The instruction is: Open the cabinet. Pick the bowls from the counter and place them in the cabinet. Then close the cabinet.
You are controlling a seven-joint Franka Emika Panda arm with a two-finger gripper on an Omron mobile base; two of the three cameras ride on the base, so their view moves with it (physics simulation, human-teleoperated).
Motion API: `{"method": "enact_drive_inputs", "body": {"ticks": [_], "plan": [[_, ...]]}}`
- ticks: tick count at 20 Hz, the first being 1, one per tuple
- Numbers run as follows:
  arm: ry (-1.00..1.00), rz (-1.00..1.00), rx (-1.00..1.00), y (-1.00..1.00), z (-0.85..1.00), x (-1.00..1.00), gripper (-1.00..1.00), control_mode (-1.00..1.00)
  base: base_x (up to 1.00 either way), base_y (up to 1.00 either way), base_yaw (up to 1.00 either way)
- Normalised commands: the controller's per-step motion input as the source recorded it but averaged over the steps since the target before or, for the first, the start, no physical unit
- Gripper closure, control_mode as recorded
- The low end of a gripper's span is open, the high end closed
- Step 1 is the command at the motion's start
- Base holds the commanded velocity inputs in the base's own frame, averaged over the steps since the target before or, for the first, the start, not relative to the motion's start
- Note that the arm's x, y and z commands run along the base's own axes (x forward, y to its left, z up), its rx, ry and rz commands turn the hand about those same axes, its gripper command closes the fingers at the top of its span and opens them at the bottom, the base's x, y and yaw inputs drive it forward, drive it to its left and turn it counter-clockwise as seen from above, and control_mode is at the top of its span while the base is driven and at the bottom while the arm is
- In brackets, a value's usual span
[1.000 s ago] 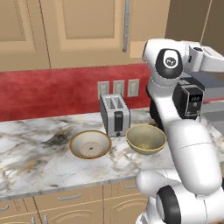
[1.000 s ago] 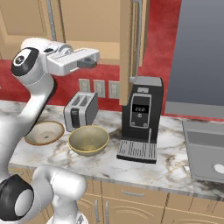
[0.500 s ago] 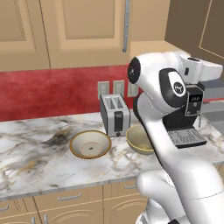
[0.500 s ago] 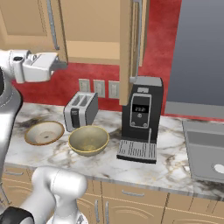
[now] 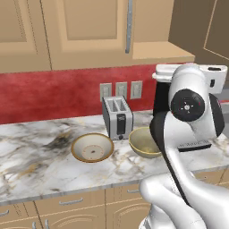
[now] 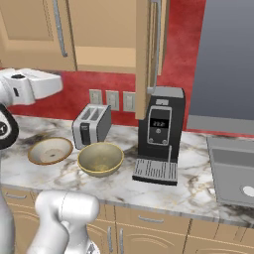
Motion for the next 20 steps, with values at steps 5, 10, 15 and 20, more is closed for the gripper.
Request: {"method": "enact_drive_inputs", "body": {"ticks": [5,10,15,20], "plan": [[0.00,0.49,-0.10,0.77,0.00,0.45,-1.00,-1.00,0.00,0.00,0.00],[-0.05,0.27,-0.08,0.70,0.00,0.34,-1.00,-1.00,0.00,0.00,0.00],[-0.12,0.07,-0.02,0.25,0.00,0.25,-1.00,-1.00,0.00,0.00,0.00],[-0.09,0.01,0.00,0.00,0.10,0.26,-1.00,-1.00,0.00,0.00,0.00]]}}
